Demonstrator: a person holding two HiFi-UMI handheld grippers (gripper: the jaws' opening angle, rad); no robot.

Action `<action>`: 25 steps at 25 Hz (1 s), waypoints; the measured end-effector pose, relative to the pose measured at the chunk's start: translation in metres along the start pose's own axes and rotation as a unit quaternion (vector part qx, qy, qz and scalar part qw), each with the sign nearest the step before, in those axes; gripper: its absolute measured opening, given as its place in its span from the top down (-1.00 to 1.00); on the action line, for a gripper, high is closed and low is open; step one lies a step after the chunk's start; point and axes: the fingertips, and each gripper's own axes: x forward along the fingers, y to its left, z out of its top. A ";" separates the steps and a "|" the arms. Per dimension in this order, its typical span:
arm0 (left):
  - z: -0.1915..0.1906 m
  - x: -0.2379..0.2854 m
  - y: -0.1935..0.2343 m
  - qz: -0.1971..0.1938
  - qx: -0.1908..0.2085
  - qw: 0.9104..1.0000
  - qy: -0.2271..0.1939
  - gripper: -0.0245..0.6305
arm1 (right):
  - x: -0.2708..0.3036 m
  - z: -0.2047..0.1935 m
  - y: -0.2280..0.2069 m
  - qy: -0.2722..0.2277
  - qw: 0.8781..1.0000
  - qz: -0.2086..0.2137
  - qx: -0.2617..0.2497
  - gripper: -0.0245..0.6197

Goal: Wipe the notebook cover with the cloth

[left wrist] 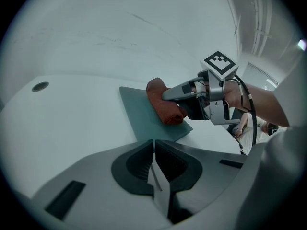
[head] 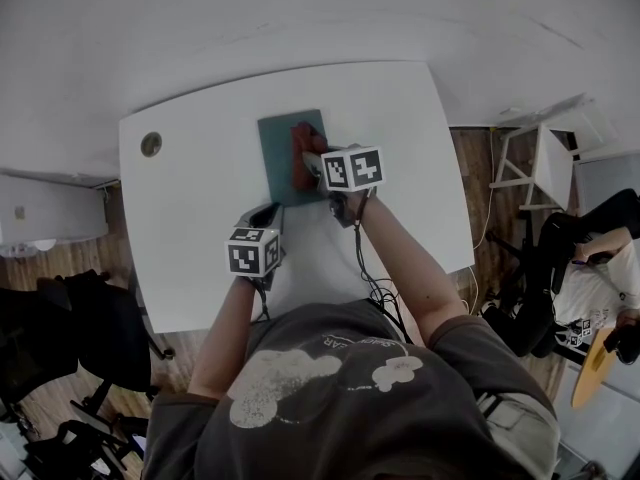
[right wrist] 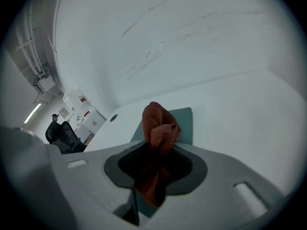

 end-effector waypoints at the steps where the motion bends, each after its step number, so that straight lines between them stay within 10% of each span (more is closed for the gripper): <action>1: 0.000 0.000 -0.001 0.000 0.000 1.000 0.000 0.86 | -0.003 0.000 -0.004 -0.002 1.000 -0.004 0.002 0.60; 25: -0.003 0.000 -0.001 0.003 0.014 1.000 0.001 0.86 | -0.032 -0.003 -0.044 -0.017 0.998 -0.061 0.030 0.60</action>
